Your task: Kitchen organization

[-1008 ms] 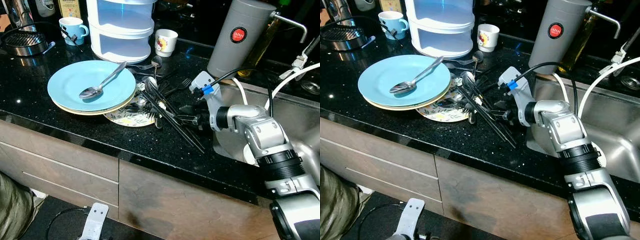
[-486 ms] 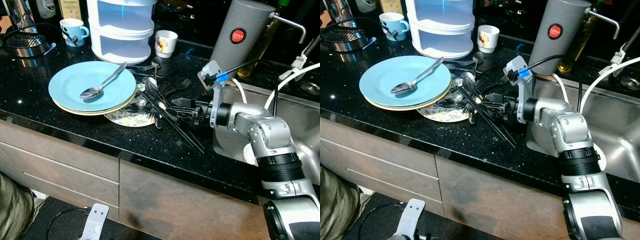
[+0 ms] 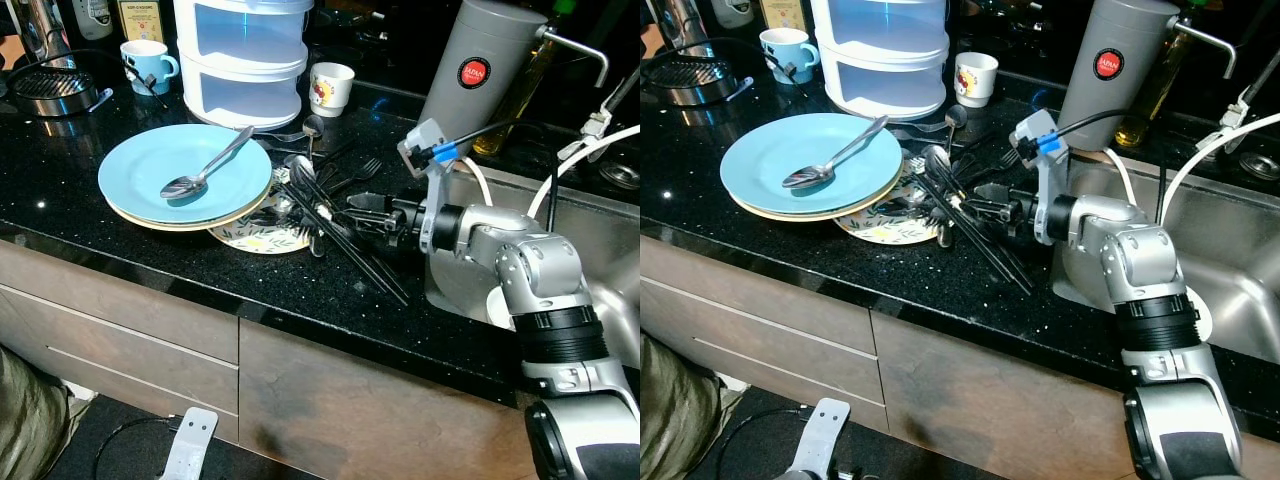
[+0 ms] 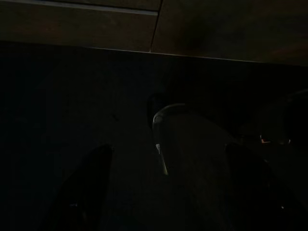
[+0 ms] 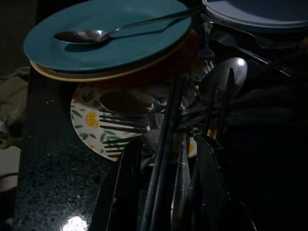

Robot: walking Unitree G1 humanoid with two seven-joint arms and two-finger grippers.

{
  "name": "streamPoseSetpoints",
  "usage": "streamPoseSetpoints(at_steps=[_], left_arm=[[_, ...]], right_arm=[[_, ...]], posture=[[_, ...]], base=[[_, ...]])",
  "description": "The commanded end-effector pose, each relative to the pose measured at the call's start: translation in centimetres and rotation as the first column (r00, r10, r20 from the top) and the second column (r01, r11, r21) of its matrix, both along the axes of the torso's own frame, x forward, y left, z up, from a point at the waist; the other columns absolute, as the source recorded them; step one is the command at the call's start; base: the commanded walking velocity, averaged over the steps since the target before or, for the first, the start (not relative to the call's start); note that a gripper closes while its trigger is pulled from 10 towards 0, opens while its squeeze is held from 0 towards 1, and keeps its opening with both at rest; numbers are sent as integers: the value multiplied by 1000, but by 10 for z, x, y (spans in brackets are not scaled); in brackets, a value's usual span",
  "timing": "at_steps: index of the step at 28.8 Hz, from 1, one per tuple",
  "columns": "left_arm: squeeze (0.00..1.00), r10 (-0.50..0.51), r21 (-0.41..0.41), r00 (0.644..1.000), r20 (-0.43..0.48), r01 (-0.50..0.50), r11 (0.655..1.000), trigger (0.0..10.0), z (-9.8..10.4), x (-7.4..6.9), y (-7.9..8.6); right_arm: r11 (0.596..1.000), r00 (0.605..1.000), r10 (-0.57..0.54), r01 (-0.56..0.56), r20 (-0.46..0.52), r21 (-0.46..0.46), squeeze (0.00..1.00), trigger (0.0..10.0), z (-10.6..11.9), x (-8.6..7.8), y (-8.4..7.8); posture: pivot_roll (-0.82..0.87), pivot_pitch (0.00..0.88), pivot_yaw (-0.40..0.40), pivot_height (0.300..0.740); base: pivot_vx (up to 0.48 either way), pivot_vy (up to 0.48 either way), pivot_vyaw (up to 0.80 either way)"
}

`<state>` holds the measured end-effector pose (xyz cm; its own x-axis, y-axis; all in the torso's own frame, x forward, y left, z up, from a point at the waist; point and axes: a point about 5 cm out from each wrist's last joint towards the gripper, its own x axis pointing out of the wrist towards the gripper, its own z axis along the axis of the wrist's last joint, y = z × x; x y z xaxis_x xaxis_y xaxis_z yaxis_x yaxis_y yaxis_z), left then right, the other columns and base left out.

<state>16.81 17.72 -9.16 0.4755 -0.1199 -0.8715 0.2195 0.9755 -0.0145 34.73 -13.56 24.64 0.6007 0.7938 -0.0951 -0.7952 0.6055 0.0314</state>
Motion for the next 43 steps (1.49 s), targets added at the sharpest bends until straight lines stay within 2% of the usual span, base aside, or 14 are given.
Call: streamPoseSetpoints(at_steps=[1, 5, 8, 9, 11, 14, 15, 16, 18, 20, 21, 24, 32, 43], left_arm=[[0, -4, -4, 1000, -24, 4, 1000, 10000, -2, -5, -1], [0, 1, -1, 1000, -20, -2, 1000, 10000, -2, -4, 0], [0, -6, 3, 1000, -22, 6, 1000, 10000, -2, -4, 1], [0, -6, 3, 1000, -22, 6, 1000, 10000, -2, -4, 1], [0, -13, 4, 1000, -22, 13, 1000, 10000, -2, -4, 2], [0, -23, 3, 1000, -14, 23, 1000, 10000, 0, -2, 2], [0, -23, 3, 1000, -14, 23, 1000, 10000, 0, -2, 2], [0, -24, 4, 1000, -6, 24, 1000, 10000, 0, 0, 2], [0, -24, 7, 1000, -3, 24, 1000, 10000, 1, 1, 2], [0, -24, 13, 1000, -2, 24, 1000, 10000, 1, 1, 3], [0, -24, 13, 1000, -2, 24, 1000, 10000, 1, 1, 3], [0, -43, 32, 999, -5, 43, 999, 10000, 1, 2, 2], [0, -64, 56, 998, -7, 64, 996, 10000, 1, 3, 3], [0, -76, 61, 997, -11, 77, 995, 10000, 1, 2, 2]], right_arm=[[995, 998, -25, 19, 60, 96, 0, 10000, 5, -1, -5], [947, 988, -55, 6, 142, 323, 0, 10000, 11, -10, -10], [892, 982, -56, -31, 178, 451, 0, 10000, 10, -27, -15], [892, 982, -56, -31, 178, 451, 0, 10000, 10, -27, -15], [855, 976, 20, -129, 217, 502, 0, 10000, 7, -45, -11], [807, 966, 143, -239, 214, 540, 0, 10000, -4, -67, -2], [807, 966, 143, -239, 214, 540, 0, 10000, -4, -67, -2], [752, 953, 198, -297, 228, 588, 0, 10000, -6, -79, 4], [735, 949, 211, -311, 233, 602, 0, 10000, -6, -82, 6], [691, 932, 264, -362, 248, 626, 0, 10000, -5, -90, 9], [691, 932, 264, -362, 248, 626, 0, 10000, -5, -90, 9], [649, 910, 317, -415, 268, 638, 0, 10000, -4, -100, 14], [617, 896, 350, -441, 275, 651, 0, 10000, -2, -107, 17], [637, 906, 347, -416, 241, 648, 0, 10000, -5, -104, 18]], posture=[[79, 30, -76, 740], [81, 32, -75, 740], [77, 36, -64, 740], [77, 36, -64, 740], [70, 38, -56, 740], [60, 42, -42, 740], [60, 42, -42, 740], [58, 44, -39, 740], [58, 44, -39, 740], [57, 44, -35, 740], [57, 44, -35, 740], [56, 44, -30, 740], [60, 36, -35, 740], [59, 31, -38, 740]], base=[[0, 0, 0], [0, 0, 0], [0, 0, 0], [0, 0, 0], [0, 0, 0], [0, 0, 0], [0, 0, 0], [0, 0, 0], [0, 0, 0], [0, 0, 0], [0, 0, 0], [0, 0, 0], [-141, 0, 0], [-170, 0, 0]])
